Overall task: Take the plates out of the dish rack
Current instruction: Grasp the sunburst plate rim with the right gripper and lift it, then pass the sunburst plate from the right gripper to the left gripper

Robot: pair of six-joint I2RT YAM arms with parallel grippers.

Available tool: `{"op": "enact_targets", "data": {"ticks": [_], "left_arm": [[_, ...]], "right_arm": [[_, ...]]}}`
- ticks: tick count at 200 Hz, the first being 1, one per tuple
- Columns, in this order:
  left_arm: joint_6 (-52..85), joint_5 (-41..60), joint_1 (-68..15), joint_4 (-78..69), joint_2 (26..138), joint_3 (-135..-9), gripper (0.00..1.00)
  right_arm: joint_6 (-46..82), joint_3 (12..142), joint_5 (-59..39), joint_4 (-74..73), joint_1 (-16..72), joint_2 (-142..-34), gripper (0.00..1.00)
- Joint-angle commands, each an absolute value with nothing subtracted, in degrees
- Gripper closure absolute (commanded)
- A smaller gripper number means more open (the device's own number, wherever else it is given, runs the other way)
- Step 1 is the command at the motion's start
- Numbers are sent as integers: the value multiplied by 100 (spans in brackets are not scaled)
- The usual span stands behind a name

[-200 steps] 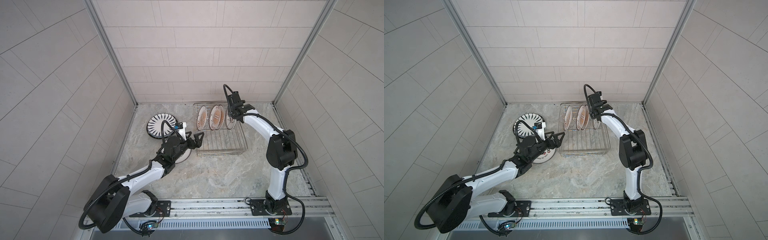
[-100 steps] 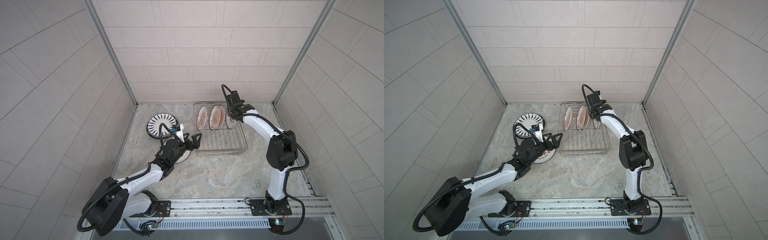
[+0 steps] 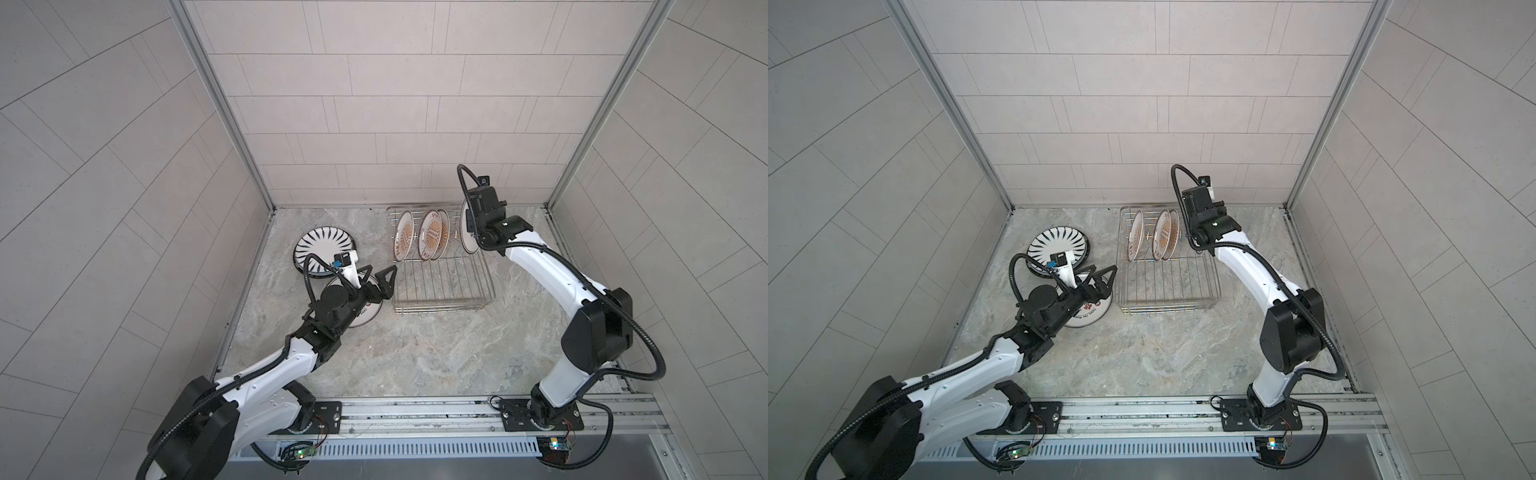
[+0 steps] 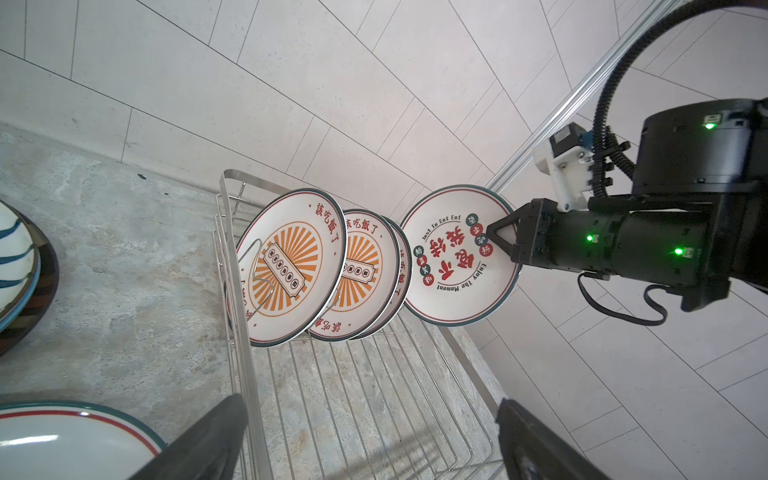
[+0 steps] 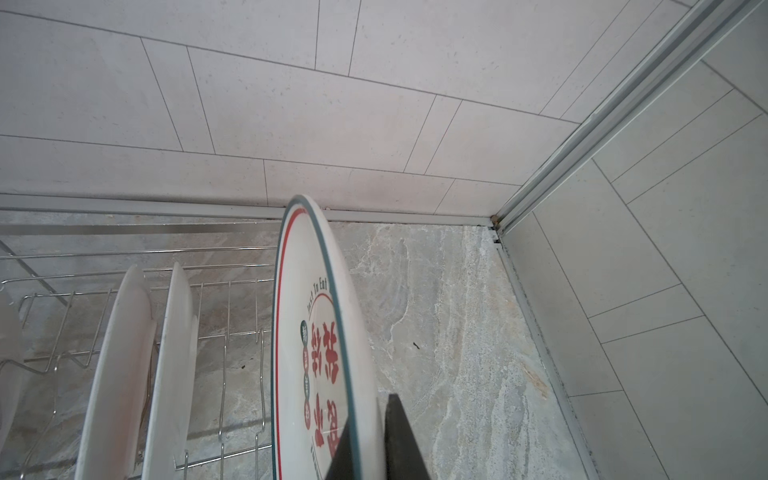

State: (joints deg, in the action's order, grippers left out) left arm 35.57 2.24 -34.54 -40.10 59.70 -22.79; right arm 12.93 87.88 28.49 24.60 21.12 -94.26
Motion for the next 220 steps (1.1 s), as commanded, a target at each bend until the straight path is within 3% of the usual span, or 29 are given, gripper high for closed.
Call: {"op": "enact_targets", "data": {"ticks": [1,29,118,158,220], "left_arm": [[3577,395,-3477,-4122,5793,-2158,0],[3457,508,-3475,-3819,5527,-2153,0],[2857,1041,-3476,-2004,4491,-2320,0],[3261,1947,-3487,-3041,4919,-2140,0],[4579,1726,-3489,-5012,6136,-1917,0]], "right_arm": [[1404,8467,2955,2086,2139,-8710,98],[1550,7726,2590,1755,2119,-7895,99],[2884,5803,-563,661,1841,-6128,100],[3537,5561,-2078,154,1843,-6310,100],[4500,4890,-3313,-1326,1922,-6439,100]]}}
